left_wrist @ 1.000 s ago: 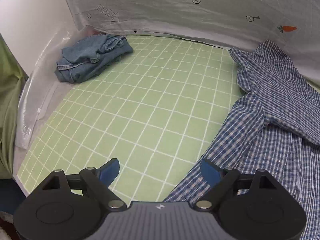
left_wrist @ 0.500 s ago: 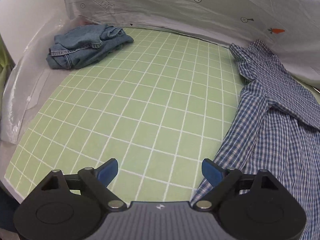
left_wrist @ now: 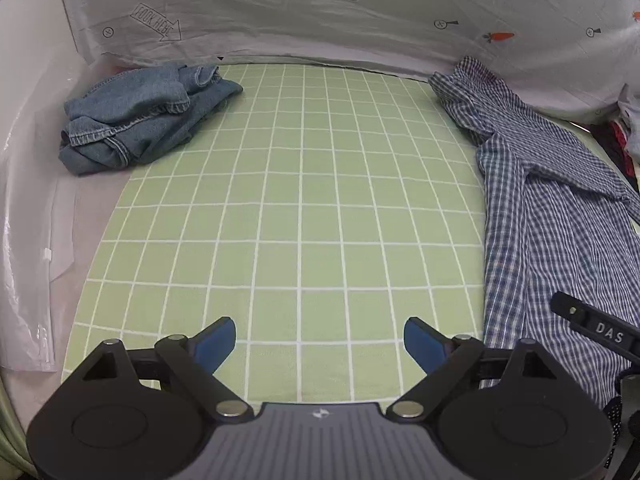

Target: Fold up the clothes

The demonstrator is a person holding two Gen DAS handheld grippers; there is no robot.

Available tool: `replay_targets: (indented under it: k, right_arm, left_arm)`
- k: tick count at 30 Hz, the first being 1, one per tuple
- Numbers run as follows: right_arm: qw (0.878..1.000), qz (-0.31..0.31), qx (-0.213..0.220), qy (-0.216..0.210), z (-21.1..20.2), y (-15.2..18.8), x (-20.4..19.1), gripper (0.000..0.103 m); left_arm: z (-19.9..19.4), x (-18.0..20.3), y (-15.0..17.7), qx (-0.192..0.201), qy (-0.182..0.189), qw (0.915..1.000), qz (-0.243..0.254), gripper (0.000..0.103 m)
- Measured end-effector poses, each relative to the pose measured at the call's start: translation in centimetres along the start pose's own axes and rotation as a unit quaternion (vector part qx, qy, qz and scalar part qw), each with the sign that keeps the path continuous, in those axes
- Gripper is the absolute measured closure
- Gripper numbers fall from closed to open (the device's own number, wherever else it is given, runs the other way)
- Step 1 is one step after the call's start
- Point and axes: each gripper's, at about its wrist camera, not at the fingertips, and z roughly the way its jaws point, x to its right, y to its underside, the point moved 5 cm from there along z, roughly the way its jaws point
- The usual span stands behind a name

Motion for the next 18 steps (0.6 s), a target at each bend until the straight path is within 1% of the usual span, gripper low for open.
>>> replay_targets:
  k: [2,3,4,5,7,8,10,11,12,13,14,16,18]
  right_arm:
    - [1.000,-0.013,-0.006,-0.007,-0.3,1.2,-1.9,0.001]
    - [1.000,-0.016,-0.010,-0.009,-0.4,1.7,-2.7,0.004]
    - [1.000,-0.017,-0.014,-0.012,-0.6,2.2,-3.4,0.013]
    - [1.000,-0.012,-0.019,-0.018,-0.7,2.6,-3.9,0.018]
    - [0.999,-0.009,-0.030,-0.027,-0.8,3.4,-4.8,0.035]
    - [0.999,-0.014,-0.033,-0.033,-0.7,3.6,-5.3,0.038]
    - [0.998,-0.026,-0.038,-0.042,-0.8,4.1,-6.1,0.056]
    - [0.998,-0.031,-0.040,-0.046,-0.8,4.4,-6.4,0.059]
    - [0.997,-0.034,-0.042,-0.049,-0.8,4.5,-6.7,0.066]
    - [0.997,-0.039,-0.045,-0.051,-0.9,4.6,-6.8,0.070]
    - [0.997,-0.044,-0.048,-0.052,-0.9,4.7,-7.0,0.077]
    - [0.995,-0.051,-0.054,-0.063,-0.9,4.8,-7.3,0.087]
    - [0.994,-0.054,-0.054,-0.074,-1.3,4.7,-7.2,0.095]
  left_arm:
    - [0.0,-0.8,0.7,-0.007,0.002,0.9999,0.009,0.012]
    - [0.0,-1.3,1.0,-0.010,0.003,0.9999,0.013,0.012]
    - [0.0,-1.7,1.3,-0.013,0.003,0.9998,0.017,0.012]
    - [0.0,-2.2,1.4,-0.015,0.003,0.9998,0.015,0.012]
    - [-0.1,-3.1,1.7,-0.019,0.001,0.9998,0.012,0.012]
    - [-0.1,-3.5,1.8,-0.021,0.001,0.9997,0.010,0.012]
    - [-0.1,-4.2,1.9,-0.023,0.001,0.9997,0.002,0.012]
    - [-0.1,-4.4,1.9,-0.022,0.001,0.9998,-0.001,0.012]
    - [-0.2,-4.6,1.8,-0.020,0.001,0.9998,-0.004,0.012]
    - [-0.3,-4.8,1.8,-0.019,0.002,0.9998,-0.006,0.012]
    - [-0.3,-4.9,1.8,-0.018,0.002,0.9998,-0.009,0.012]
    - [-0.3,-5.1,1.8,-0.016,0.002,0.9998,-0.014,0.012]
    - [-0.3,-5.2,1.7,-0.016,0.005,0.9997,-0.019,0.012]
